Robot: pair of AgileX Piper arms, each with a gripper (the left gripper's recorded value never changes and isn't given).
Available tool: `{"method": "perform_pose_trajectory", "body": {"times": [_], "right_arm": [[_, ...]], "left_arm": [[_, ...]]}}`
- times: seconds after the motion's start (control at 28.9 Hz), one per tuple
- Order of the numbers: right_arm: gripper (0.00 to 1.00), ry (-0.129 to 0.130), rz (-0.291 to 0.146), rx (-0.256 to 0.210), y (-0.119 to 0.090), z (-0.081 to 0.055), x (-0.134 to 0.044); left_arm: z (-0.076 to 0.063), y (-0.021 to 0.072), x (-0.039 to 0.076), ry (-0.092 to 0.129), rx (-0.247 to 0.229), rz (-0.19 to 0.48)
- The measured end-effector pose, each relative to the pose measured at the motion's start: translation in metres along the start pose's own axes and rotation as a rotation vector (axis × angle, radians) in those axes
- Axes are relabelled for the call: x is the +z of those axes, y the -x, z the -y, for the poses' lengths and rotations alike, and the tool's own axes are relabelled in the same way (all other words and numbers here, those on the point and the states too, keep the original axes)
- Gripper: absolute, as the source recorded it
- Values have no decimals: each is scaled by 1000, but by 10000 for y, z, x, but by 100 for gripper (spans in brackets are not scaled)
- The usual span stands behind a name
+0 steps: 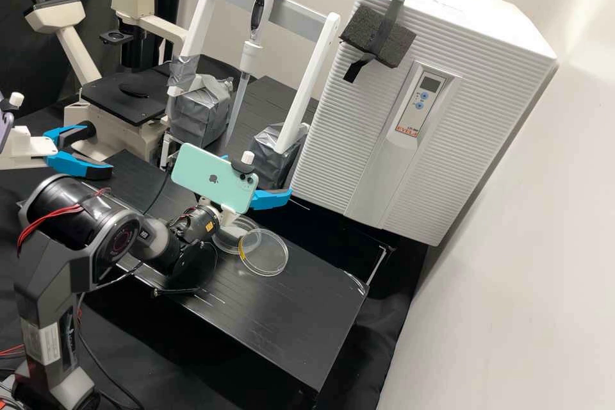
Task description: Open the bottle
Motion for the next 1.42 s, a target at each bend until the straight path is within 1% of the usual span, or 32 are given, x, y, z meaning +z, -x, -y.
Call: {"method": "perform_pose_trajectory", "body": {"times": [0.62,0.73,0.79,0.83,0.86,0.9,0.97,1.04,1.11,1.14,1.21,1.35,1.42], "right_arm": [[100,0,-1,2,2,-5,-4],[100,0,-8,9,66,-33,-30],[100,-10,-21,19,126,-70,-67],[100,-20,-32,24,160,-90,-97],[100,-35,-54,27,213,-96,-149],[100,-42,-69,26,242,-91,-179],[100,-35,-111,7,279,-50,-265],[100,-38,-136,-10,292,0,-327],[100,-34,-157,-32,302,50,-376],[100,-34,-168,-50,316,95,-405],[100,-33,-177,-66,324,135,-427],[100,-32,-166,-97,330,217,-402],[100,-31,-162,-121,343,278,-391]], "left_arm": [[0,0,0,0,0,0],[0,0,0,0,0,0],[0,0,0,0,0,0],[0,0,0,0,0,0],[0,0,0,0,0,0],[0,0,0,0,0,0],[0,0,0,0,0,0],[-8,-9,6,-1,3,3],[-12,-12,7,-1,5,3],[-16,-16,8,-1,7,4],[-16,-16,8,-1,7,4],[-16,-16,8,-1,7,4],[-16,-16,8,-1,7,4]]}}
